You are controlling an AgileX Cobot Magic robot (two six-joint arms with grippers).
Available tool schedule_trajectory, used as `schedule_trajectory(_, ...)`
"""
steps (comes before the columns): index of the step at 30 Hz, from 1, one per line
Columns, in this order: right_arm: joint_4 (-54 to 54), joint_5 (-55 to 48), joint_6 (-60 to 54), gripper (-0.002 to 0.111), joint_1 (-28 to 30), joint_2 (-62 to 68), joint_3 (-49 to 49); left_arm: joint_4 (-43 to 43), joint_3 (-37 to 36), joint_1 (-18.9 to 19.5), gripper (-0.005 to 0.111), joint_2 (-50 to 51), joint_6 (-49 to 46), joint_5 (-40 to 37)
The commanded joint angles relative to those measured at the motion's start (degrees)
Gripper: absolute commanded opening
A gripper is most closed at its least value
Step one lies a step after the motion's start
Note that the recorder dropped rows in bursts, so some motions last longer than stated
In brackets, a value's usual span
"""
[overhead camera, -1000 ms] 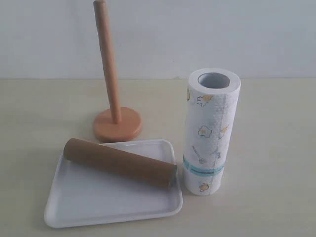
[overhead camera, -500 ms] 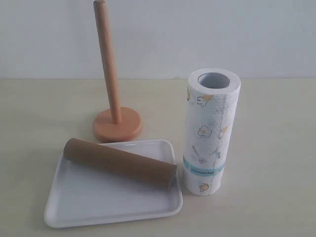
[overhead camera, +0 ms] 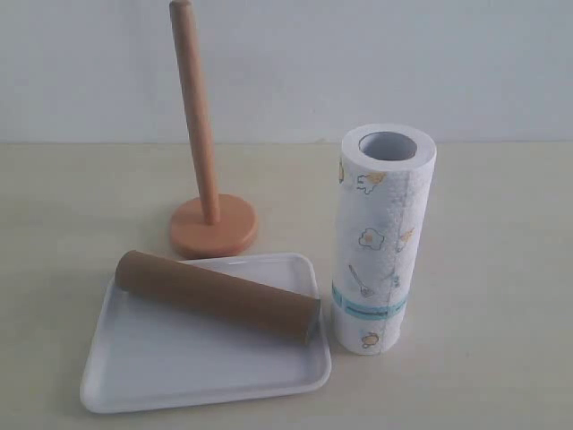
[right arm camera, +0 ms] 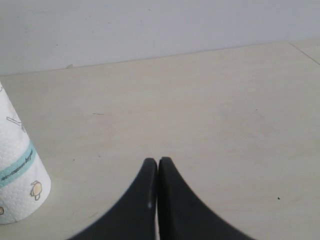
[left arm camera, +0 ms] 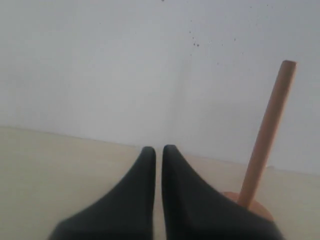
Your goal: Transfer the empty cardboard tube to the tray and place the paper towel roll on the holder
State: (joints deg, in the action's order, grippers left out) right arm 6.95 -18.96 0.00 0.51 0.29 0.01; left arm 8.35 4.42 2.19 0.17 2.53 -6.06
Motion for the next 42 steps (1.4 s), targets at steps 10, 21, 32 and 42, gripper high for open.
schedule_trajectory(10,-0.1,0.3,0.0,0.000,0.3,-0.3,0.0,-3.6,-4.4,-3.4,0.004,-0.2,-1.1,-13.7)
schedule_trajectory(21,-0.1,0.3,0.0,0.000,0.3,-0.3,0.0,-5.0,-4.4,-3.4,0.004,-0.2,-1.1,-13.8)
schedule_trajectory(32,-0.1,0.3,0.0,0.000,0.3,-0.3,0.0,-5.0,-4.4,-3.4,0.004,-0.2,-1.1,-13.7)
schedule_trajectory(42,-7.8,8.1,-9.7,0.000,0.3,-0.3,0.0,-5.0,-4.4,-3.4,0.004,-0.2,-1.1,-13.5)
